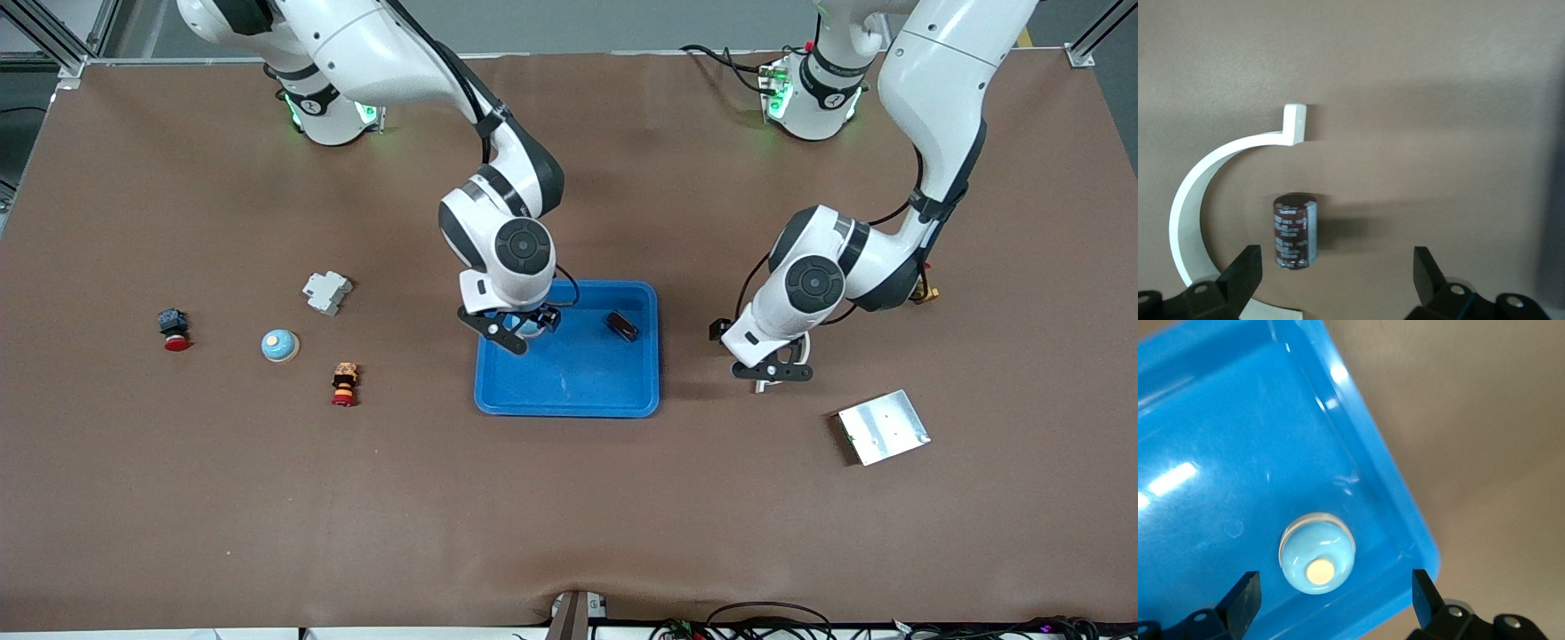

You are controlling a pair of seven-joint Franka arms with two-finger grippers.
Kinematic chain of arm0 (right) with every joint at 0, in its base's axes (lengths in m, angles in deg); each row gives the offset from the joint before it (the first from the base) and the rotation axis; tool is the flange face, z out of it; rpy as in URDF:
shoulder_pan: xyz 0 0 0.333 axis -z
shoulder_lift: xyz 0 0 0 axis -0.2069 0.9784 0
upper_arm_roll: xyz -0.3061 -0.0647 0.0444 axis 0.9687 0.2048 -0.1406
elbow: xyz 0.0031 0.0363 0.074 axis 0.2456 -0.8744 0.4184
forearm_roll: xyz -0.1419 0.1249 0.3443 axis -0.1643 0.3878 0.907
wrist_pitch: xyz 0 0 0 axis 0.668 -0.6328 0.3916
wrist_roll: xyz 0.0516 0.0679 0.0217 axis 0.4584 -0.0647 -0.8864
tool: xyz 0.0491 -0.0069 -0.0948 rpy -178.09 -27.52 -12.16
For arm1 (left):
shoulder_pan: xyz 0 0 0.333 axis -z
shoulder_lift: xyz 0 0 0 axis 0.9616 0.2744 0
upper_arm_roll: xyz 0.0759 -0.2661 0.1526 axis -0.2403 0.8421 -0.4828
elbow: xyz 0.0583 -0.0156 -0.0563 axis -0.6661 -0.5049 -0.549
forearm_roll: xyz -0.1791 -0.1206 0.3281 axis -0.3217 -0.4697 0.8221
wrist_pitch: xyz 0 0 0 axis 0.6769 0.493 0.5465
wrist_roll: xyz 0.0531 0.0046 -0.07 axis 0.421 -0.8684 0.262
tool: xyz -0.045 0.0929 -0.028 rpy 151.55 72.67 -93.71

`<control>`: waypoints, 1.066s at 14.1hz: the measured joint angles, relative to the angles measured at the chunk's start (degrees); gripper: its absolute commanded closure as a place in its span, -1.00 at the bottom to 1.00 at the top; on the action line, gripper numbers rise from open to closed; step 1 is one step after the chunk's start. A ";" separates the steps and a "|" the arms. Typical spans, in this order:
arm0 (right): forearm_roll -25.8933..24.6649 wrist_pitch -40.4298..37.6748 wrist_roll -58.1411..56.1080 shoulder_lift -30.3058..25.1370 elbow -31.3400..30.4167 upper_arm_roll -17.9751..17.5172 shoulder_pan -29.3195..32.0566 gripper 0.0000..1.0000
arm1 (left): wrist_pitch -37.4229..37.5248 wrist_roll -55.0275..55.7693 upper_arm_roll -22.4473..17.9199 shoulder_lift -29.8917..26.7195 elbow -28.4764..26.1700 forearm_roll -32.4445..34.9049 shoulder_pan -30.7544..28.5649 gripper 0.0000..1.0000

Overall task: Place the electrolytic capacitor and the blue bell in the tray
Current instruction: 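Reach the second capacitor with the left gripper while the right gripper reaches the bell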

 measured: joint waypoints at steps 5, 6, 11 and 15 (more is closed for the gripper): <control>-0.07 -3.45 -10.90 -3.15 -2.11 0.32 5.36 -1.00 | -5.51 -0.08 0.00 -0.21 -3.51 0.38 -2.15 -1.00; -0.09 -1.80 -13.77 -5.11 -5.04 0.46 6.63 -1.00 | -6.61 -0.09 0.00 -0.20 -4.04 0.38 -2.38 -1.00; -0.16 6.85 -29.69 -18.21 -23.02 0.82 16.39 -1.00 | -10.23 -0.09 -0.01 0.09 -5.56 0.38 -2.62 -1.00; -0.19 18.40 -39.95 -23.79 -35.36 0.79 20.95 -1.00 | -10.82 -0.09 -0.02 0.38 -5.96 0.38 -3.14 -1.00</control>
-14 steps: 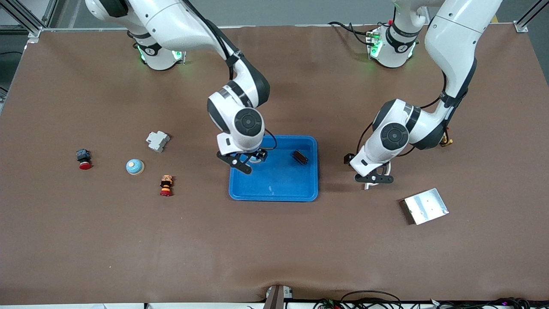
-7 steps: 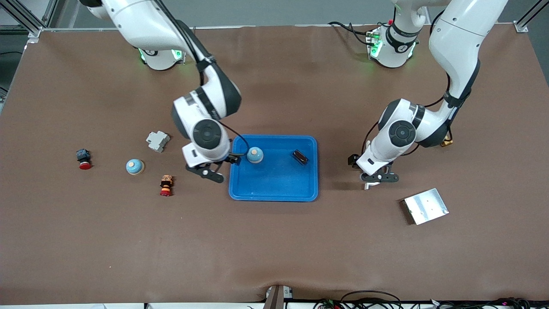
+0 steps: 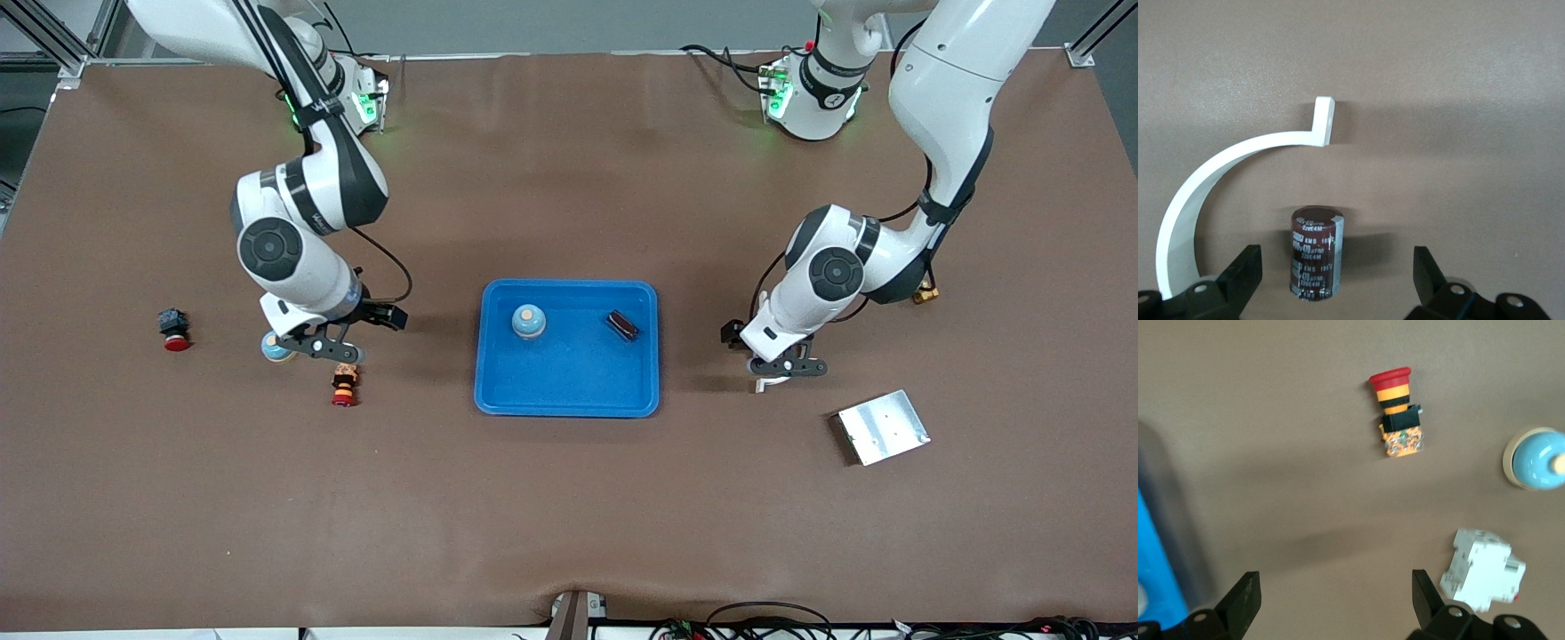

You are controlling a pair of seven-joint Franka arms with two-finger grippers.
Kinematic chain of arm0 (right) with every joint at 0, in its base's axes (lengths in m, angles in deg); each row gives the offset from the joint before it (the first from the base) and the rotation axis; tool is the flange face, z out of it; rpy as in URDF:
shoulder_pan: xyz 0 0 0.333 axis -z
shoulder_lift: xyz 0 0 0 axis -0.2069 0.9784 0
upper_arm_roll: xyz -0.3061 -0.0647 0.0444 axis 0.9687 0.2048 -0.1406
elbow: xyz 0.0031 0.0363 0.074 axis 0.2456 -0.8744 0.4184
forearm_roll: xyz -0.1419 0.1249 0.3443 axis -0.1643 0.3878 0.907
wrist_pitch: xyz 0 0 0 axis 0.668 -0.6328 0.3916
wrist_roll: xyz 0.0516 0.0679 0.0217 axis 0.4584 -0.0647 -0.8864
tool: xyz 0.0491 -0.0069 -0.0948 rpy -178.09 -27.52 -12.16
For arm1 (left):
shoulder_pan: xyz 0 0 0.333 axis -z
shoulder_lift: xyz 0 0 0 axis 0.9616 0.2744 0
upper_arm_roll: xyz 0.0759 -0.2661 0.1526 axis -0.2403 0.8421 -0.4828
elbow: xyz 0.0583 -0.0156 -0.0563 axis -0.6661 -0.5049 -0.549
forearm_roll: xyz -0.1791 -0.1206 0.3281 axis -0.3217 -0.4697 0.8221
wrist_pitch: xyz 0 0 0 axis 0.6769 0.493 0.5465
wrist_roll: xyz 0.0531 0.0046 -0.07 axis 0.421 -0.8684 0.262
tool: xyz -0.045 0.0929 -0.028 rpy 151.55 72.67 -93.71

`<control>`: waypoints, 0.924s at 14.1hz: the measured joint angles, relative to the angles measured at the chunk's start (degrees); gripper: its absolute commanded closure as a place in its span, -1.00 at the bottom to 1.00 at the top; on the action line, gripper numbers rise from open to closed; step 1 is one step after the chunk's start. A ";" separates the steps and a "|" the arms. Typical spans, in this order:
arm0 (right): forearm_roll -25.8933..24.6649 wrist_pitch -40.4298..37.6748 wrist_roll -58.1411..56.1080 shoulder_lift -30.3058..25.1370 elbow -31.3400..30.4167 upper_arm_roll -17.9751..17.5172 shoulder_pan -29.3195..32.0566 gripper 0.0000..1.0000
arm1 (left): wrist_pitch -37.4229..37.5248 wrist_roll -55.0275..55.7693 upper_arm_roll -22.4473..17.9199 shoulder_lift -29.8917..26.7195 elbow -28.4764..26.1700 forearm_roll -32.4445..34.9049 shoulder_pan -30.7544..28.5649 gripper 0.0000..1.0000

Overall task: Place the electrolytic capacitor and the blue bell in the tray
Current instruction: 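Reach the second capacitor with the left gripper while the right gripper reaches the bell, then grasp the capacitor with the left gripper while the right gripper grasps the bell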

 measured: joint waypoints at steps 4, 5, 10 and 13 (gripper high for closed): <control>-0.04 9.68 -15.42 -0.34 -7.12 0.06 8.77 -1.00 | -0.10 0.00 0.00 0.05 -0.10 0.00 -0.05 -1.00; -0.04 9.99 -18.49 -0.35 -7.46 0.07 10.83 -1.00 | -0.19 0.00 0.00 0.09 -0.15 0.00 -0.06 -1.00; -0.05 16.72 -25.49 -0.44 -11.52 0.01 14.51 -1.00 | -0.71 0.00 0.00 0.36 -0.28 0.00 -0.09 -0.24; -0.05 22.89 -31.50 -0.38 -14.94 -0.02 17.68 -1.00 | -0.78 0.00 0.00 0.36 -0.29 0.00 -0.12 0.42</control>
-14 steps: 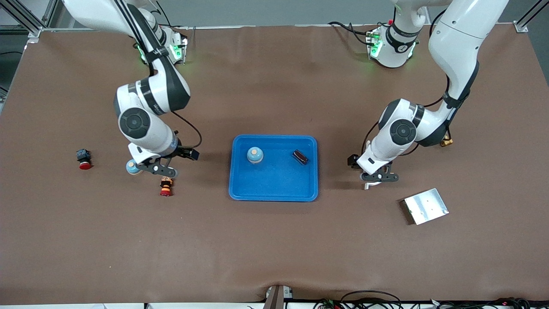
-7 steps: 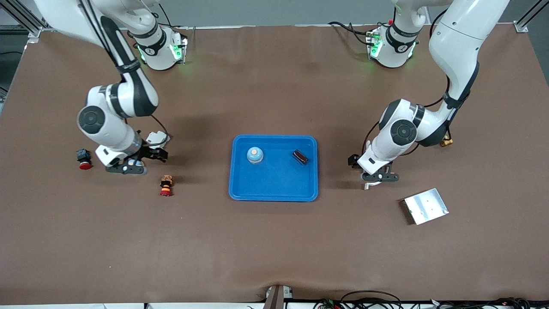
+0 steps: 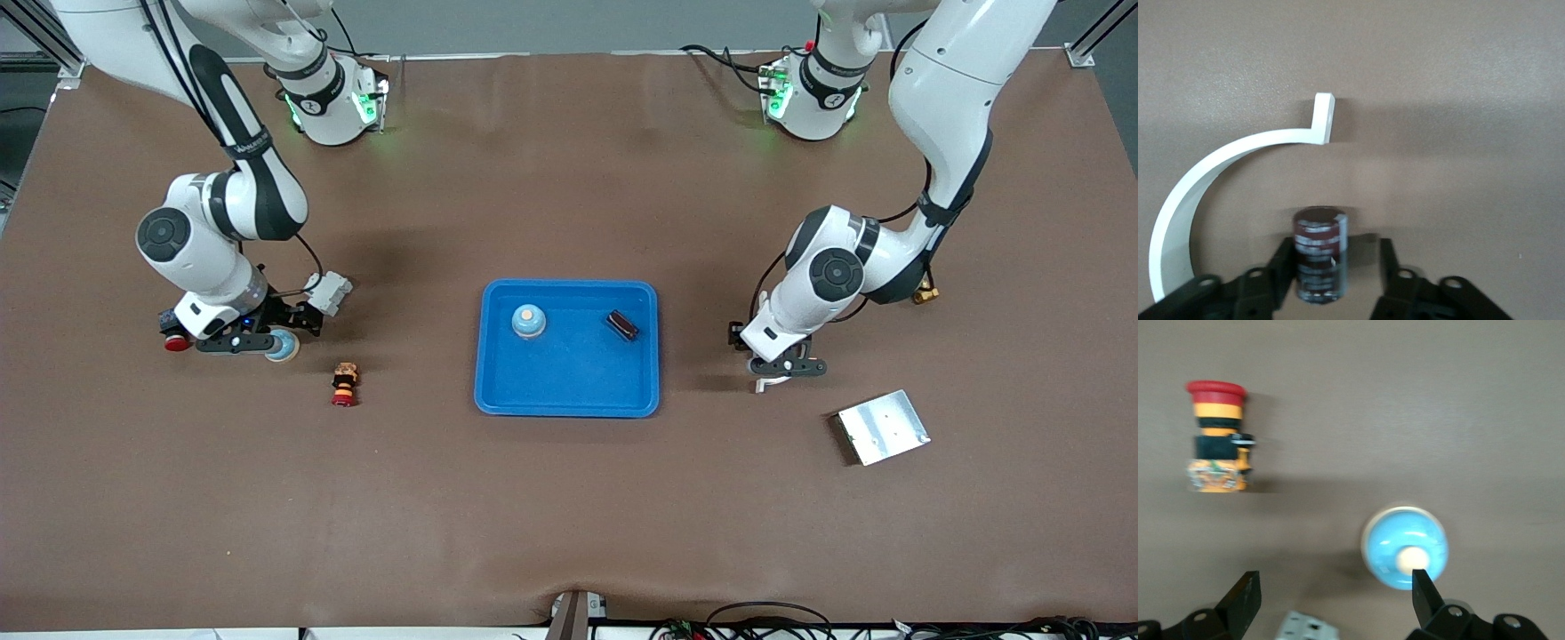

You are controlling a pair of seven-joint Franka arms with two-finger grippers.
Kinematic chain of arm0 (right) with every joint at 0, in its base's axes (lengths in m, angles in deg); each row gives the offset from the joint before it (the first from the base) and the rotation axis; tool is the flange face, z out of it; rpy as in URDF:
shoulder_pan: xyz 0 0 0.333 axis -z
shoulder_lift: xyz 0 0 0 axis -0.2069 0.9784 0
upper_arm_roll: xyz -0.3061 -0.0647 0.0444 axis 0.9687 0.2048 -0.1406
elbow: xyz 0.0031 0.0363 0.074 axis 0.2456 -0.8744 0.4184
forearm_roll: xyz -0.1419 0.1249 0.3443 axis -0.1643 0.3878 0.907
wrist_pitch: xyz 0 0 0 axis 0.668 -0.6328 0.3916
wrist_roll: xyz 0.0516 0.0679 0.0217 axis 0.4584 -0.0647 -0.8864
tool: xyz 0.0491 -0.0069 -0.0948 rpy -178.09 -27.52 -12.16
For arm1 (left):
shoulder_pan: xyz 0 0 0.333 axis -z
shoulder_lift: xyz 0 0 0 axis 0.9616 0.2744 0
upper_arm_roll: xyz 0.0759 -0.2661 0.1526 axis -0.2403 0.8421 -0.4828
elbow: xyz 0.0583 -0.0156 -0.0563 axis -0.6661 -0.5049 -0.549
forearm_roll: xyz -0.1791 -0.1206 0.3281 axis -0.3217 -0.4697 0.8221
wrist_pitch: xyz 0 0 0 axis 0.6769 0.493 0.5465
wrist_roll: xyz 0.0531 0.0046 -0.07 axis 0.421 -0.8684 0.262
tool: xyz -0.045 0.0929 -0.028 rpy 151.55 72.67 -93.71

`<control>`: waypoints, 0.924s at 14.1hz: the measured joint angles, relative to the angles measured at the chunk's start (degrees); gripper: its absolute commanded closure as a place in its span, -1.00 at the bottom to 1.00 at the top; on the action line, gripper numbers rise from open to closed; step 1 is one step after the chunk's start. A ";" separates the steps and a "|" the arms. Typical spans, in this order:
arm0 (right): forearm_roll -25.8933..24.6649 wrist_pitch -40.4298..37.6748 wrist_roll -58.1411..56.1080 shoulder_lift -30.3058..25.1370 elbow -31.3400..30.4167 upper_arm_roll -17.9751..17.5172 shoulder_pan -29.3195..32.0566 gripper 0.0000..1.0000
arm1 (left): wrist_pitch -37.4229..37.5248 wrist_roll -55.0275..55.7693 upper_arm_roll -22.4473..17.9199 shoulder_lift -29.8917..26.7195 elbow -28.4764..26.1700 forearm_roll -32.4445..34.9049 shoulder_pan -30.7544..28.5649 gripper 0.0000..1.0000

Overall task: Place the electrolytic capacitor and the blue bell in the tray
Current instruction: 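Grasp the capacitor with the left gripper while the right gripper grasps the bell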

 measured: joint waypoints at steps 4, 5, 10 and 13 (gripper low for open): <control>0.00 1.65 -5.86 0.34 -0.41 0.00 4.19 -1.00 | -0.35 0.00 0.00 0.00 0.23 0.00 -0.07 1.00; 0.00 2.23 -5.91 0.63 -0.44 -0.06 4.21 -1.00 | -0.36 0.00 0.00 0.00 0.60 0.00 -0.09 1.00; 0.00 7.34 -5.91 4.30 -0.50 -0.67 4.20 -1.00 | 1.90 2.20 0.05 -0.06 3.75 -0.01 -0.17 1.00; 0.00 8.65 -5.91 5.41 -0.50 -0.67 4.20 -1.00 | 5.03 6.82 0.50 -0.09 6.80 -0.02 -0.03 1.00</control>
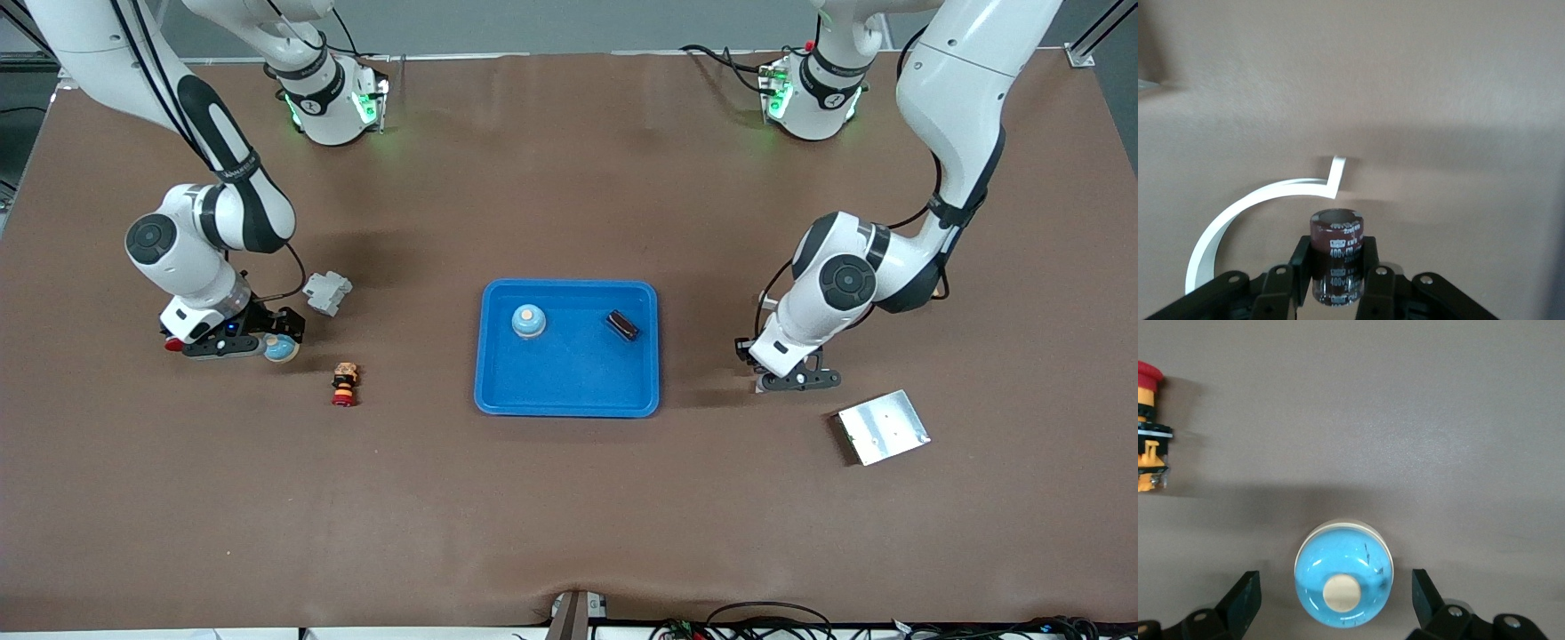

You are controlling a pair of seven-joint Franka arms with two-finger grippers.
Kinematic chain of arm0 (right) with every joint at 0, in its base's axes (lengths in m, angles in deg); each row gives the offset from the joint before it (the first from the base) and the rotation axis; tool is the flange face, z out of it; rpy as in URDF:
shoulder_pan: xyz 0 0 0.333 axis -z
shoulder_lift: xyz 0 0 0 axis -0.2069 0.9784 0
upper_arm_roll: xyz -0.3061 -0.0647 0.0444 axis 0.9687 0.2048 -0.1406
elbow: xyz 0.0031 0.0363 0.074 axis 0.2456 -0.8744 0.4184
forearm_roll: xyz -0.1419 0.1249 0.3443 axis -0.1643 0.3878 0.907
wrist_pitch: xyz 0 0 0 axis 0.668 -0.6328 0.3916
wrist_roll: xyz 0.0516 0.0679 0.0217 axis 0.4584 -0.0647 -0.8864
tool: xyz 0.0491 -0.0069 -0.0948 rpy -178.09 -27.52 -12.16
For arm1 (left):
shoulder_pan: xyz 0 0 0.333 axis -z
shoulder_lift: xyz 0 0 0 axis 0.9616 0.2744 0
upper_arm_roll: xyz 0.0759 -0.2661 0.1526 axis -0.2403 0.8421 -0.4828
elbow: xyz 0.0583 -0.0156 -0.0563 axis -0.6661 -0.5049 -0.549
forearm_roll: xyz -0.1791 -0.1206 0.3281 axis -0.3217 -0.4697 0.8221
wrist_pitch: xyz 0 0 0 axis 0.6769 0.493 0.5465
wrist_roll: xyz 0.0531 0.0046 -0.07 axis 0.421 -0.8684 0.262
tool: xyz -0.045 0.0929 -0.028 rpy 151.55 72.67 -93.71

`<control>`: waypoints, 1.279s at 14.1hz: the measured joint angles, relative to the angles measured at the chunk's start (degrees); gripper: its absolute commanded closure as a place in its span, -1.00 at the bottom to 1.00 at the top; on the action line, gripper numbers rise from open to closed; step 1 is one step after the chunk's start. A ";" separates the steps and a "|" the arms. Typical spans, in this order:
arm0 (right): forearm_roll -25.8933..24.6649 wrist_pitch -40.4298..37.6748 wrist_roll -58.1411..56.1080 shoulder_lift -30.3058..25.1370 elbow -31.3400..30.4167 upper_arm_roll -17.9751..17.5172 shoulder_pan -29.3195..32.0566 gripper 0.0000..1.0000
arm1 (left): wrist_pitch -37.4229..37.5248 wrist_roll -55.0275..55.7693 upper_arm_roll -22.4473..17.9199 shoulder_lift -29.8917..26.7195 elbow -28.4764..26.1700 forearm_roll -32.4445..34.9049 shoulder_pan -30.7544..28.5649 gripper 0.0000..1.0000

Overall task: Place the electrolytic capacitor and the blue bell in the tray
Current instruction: 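Grasp the capacitor with the left gripper while the right gripper grasps the bell, then carry the capacitor to the tray while the right gripper carries the bell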

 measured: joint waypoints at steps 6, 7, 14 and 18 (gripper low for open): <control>0.00 1.52 0.00 1.02 0.01 0.00 0.00 -1.00 | 6.25 16.92 1.81 -0.01 6.78 0.00 2.77 1.00; 0.00 1.77 0.00 1.21 0.01 0.00 0.00 -1.00 | 6.60 19.71 1.88 0.01 7.60 -0.03 3.35 1.00; 0.00 3.25 -0.11 2.35 0.01 -0.01 0.00 0.91 | 6.84 45.31 1.94 5.11 15.99 -0.15 9.07 1.00; 0.05 3.29 -0.69 2.26 0.08 -0.01 0.00 1.00 | 6.83 57.46 1.96 9.29 21.25 -0.15 11.66 1.00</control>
